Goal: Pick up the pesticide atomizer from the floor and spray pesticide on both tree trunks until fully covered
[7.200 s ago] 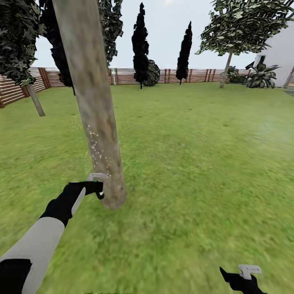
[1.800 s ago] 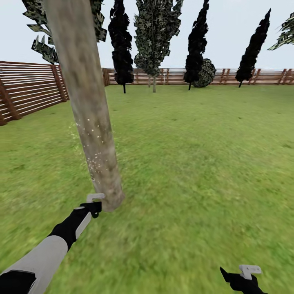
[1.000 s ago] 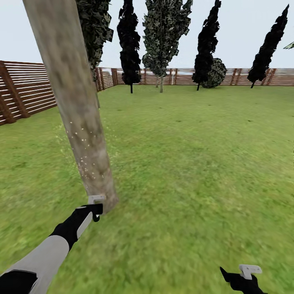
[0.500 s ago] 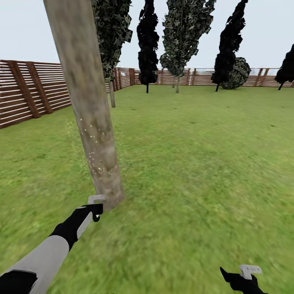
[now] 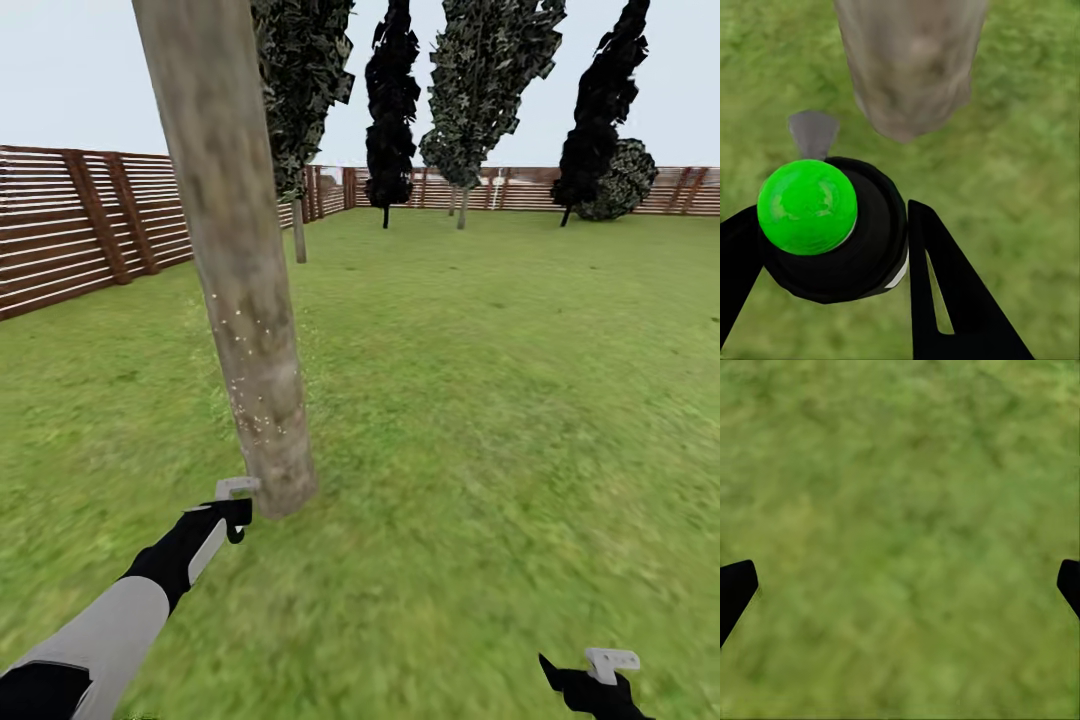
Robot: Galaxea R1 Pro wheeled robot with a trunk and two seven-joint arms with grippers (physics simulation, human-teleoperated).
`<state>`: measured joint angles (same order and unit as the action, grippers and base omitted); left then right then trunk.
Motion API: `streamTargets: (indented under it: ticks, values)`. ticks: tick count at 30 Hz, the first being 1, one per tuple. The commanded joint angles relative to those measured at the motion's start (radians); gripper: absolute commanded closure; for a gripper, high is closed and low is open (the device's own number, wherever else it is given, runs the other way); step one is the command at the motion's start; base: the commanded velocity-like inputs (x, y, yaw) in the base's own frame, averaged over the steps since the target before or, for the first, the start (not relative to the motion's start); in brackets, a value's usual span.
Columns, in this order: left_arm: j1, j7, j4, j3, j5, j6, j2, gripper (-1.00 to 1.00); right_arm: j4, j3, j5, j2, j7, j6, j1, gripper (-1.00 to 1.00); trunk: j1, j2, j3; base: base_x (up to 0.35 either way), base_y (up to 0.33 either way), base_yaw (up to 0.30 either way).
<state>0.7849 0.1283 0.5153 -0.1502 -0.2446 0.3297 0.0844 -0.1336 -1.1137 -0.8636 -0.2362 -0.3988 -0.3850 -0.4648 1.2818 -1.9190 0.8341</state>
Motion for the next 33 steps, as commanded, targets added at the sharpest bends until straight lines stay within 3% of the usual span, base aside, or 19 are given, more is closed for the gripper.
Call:
streamTargets:
  ticks: [1, 6, 23, 33]
  values:
    - [0.000, 0.001, 0.000, 0.000, 0.001, 0.000, 0.000, 1.00, 0.000, 0.000, 0.000, 0.000, 0.000, 0.000, 0.000, -1.00, 0.000, 0.000, 0.000, 0.164, -0.159, 0.276]
    - [0.000, 0.001, 0.000, 0.000, 0.001, 0.000, 0.000, 1.00, 0.000, 0.000, 0.000, 0.000, 0.000, 0.000, 0.000, -1.00, 0.000, 0.000, 0.000, 0.164, -0.210, 0.191]
    - [-0.001, 0.001, -0.001, 0.001, 0.000, 0.000, 0.000, 1.00, 0.000, 0.000, 0.000, 0.000, 0.000, 0.000, 0.000, -1.00, 0.000, 0.000, 0.000, 0.070, -0.259, 0.005]
    - [-0.001, 0.001, -0.001, 0.000, -0.001, 0.000, -0.002, 1.00, 0.000, 0.000, 0.000, 0.001, 0.000, 0.000, 0.000, -1.00, 0.000, 0.000, 0.000, 0.000, -0.272, 0.249]
